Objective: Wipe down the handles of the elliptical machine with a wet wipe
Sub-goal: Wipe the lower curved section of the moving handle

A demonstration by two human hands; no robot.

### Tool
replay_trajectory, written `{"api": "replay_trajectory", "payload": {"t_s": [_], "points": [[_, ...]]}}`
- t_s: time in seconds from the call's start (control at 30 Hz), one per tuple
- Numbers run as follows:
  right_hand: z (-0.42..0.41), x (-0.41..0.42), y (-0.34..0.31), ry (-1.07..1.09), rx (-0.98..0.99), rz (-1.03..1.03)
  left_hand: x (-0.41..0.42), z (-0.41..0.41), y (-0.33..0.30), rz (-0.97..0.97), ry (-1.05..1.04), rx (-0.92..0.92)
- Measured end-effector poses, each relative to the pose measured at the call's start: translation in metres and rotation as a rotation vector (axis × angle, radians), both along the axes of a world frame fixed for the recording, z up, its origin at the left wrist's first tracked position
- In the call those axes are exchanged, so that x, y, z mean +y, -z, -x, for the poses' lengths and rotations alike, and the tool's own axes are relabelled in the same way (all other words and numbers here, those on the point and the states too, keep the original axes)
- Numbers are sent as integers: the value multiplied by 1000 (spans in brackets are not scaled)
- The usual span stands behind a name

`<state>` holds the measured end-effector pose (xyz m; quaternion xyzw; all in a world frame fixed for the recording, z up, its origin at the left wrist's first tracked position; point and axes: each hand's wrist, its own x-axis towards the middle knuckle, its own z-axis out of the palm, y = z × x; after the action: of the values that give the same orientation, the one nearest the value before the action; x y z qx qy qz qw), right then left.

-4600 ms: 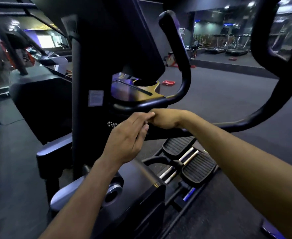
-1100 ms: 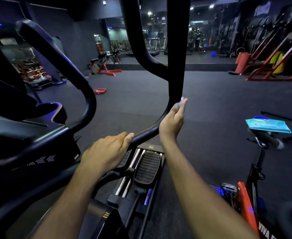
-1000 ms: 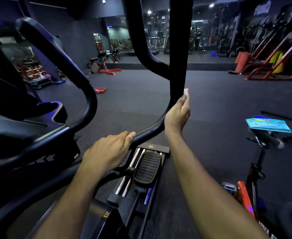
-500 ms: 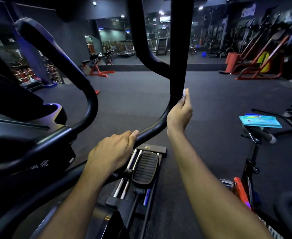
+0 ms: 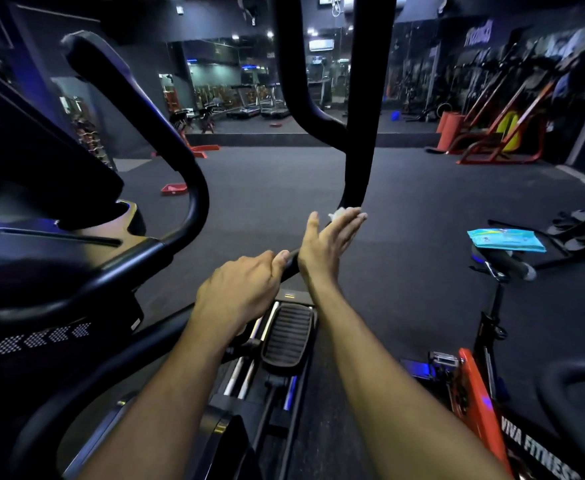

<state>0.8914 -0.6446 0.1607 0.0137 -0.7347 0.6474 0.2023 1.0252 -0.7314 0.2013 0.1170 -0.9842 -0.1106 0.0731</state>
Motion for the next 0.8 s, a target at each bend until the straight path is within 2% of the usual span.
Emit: {"api": "replay_trajectory", "payload": {"t_s": [0.13,0.27,0.6,0.67,0.8], "points": [[30,23,-29,58,13,149,1,-2,-2,-11,15,6],[47,41,-38,-38,27,343,4,-3,-5,-23,20,5],[34,34,-1,-324,-350,766,3,0,-7,-50,17,10],[37,41,-10,-344,-350,752,2,1,-6,-71,19,16],[44,57,-46,-333,-145,543,3,2,-7,-90,8,14]]}}
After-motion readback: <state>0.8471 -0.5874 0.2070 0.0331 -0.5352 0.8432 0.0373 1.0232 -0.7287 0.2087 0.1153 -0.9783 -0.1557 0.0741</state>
